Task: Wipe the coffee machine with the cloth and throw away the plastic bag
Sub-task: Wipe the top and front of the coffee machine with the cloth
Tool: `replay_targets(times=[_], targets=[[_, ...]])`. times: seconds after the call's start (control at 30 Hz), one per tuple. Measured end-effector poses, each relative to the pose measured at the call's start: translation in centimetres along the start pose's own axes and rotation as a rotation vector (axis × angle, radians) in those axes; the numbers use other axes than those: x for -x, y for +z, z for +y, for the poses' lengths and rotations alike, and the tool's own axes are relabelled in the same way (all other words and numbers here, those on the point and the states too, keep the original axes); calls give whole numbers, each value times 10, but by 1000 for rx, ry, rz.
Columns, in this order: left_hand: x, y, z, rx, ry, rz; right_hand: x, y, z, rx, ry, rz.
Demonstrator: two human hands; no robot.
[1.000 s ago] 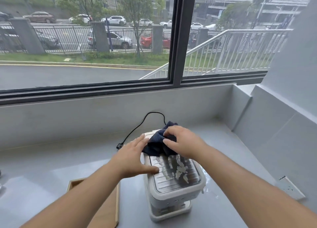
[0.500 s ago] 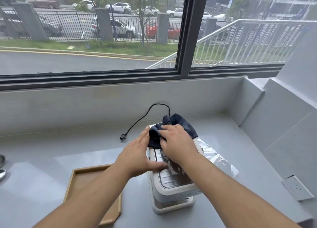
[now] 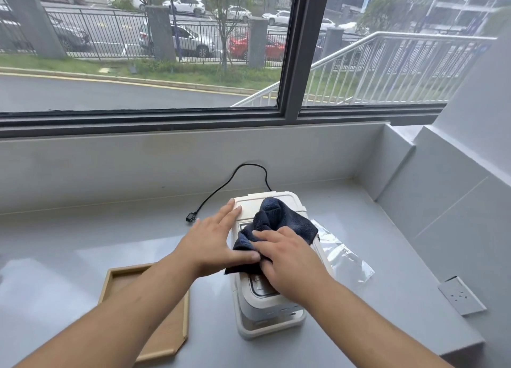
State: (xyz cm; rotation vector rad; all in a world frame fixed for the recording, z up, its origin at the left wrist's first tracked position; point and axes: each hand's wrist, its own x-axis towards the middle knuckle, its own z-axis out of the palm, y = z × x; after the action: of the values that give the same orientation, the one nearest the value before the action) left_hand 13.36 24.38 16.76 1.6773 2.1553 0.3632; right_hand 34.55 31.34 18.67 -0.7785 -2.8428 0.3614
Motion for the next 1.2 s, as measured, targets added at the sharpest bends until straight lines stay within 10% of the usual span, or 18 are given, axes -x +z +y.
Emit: replay_targets(times=[0.53,1.2], targets=[[-2,30,50,-205,-91,167,76,-20,21,-73,25,0],[8,37,42,-97,-28,191,-53,-4,42,-27,152,-60]])
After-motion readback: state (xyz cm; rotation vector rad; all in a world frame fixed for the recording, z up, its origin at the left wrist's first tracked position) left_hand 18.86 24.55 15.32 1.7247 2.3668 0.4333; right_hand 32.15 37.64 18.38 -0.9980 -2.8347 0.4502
